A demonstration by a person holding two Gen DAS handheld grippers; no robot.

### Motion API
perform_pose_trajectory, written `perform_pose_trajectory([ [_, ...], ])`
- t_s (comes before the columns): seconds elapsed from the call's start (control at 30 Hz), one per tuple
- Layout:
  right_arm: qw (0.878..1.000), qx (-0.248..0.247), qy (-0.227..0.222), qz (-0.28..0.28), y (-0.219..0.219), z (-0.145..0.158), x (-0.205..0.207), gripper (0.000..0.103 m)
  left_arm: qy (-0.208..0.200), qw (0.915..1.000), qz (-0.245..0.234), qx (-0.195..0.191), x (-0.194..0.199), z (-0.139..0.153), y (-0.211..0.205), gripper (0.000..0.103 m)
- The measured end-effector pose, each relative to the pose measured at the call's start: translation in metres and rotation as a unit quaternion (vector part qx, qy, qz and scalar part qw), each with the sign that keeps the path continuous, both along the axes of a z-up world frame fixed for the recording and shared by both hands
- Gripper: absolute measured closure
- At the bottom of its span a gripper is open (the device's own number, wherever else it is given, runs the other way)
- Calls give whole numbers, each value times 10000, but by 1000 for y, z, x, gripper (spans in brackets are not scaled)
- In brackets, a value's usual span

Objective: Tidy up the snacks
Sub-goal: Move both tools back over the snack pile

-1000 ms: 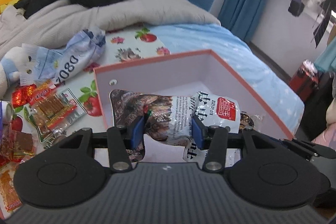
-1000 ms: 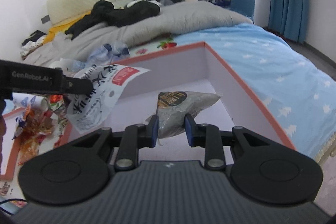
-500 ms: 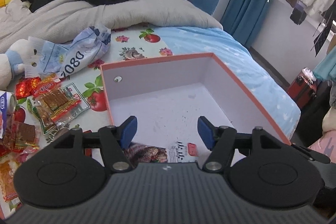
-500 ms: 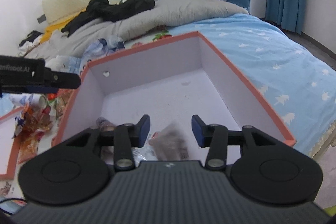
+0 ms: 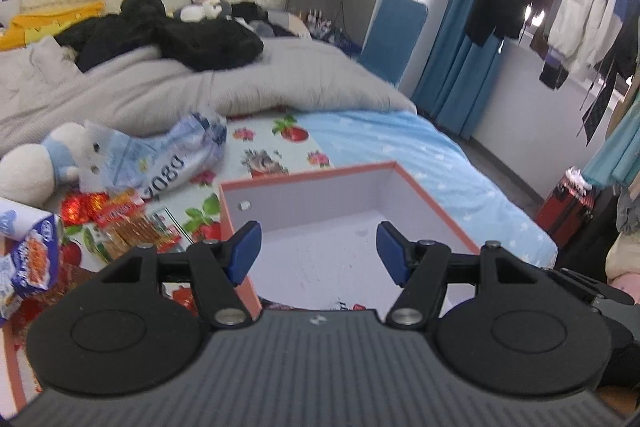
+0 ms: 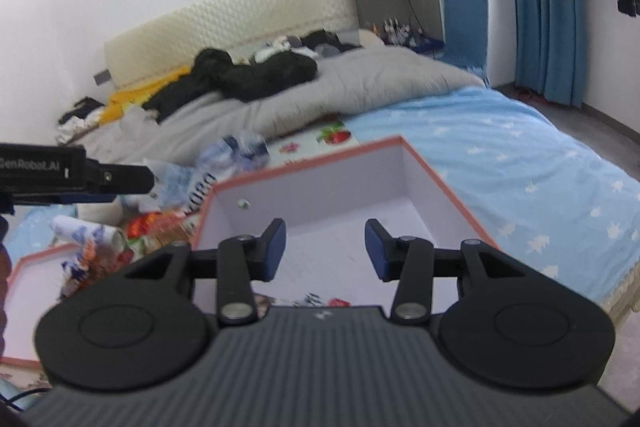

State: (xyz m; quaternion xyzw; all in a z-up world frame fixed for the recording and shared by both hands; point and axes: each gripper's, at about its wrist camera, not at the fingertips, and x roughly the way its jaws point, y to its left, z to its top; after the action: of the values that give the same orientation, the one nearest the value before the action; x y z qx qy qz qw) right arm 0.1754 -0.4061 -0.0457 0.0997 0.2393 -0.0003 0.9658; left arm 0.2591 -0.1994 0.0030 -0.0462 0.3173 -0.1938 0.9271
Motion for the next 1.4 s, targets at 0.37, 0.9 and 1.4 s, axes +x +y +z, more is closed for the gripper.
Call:
perform_pose_trajectory([
  [0.37,9970,-66,-661,402,34,41,-21,57,-542,9980,333,19,-49,32,51,34],
  [0.9,9919,-57,-705,1052,98,30,-32,57,-681,9935,903,130,-92,22,120,34],
  [1.4,9885,-161,-147,1495,147,-18,-48,57,-354,9891,1421,174,-117,-28,170,34],
])
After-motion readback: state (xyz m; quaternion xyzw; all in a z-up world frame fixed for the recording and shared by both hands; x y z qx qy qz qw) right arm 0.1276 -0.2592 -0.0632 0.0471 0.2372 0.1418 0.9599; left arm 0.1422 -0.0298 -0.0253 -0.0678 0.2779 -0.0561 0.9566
